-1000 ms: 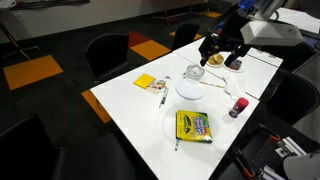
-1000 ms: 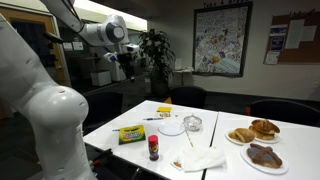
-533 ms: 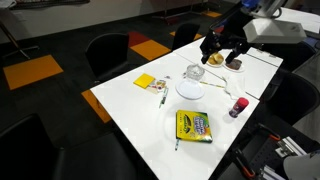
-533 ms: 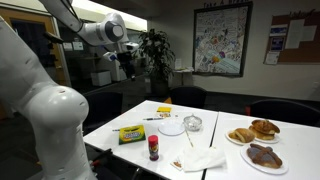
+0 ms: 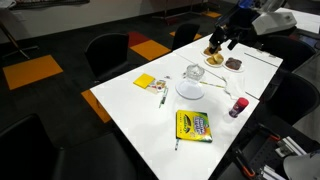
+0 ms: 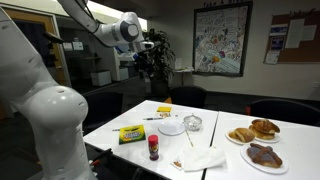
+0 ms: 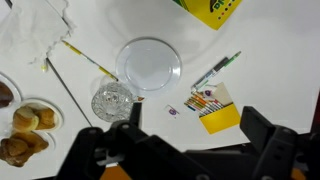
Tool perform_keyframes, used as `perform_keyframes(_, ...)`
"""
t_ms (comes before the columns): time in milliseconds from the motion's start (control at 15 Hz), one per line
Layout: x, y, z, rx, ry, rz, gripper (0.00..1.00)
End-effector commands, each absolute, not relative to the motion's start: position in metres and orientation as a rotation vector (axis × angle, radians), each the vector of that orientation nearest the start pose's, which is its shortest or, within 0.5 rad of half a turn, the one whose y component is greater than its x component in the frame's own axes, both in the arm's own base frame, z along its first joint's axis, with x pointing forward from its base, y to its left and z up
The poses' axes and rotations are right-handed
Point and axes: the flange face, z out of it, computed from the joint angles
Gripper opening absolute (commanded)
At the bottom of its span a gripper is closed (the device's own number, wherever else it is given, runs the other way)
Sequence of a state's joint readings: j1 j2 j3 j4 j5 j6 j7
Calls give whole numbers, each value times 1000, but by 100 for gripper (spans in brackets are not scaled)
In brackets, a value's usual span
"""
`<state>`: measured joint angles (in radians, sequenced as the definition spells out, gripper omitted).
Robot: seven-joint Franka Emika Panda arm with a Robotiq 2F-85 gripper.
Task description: Put the glass lid on the white plate, then put a piece of paper in the glass cup
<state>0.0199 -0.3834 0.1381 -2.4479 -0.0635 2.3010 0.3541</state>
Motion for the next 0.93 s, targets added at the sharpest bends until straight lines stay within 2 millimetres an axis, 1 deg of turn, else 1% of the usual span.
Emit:
perform_keyframes(0,489,45,452,-3141,-50,-408,100)
perform_keyframes(200,525,23,446,-3122,-302,-418,100)
perform_keyframes(267,539,11,444,-3110,-348,-420,100)
perform_keyframes(333,550,2,441,-3095,-297,-379,100)
perform_keyframes(400,520,13,448,-3119,-261,-412,100)
perform_keyframes(533,540,2,441,-3106,-270,-402,100)
perform_keyframes(600,545,1,439,-3107,-270,-397,100)
perform_keyframes(867,548,3,439,-3106,-275,-398,100)
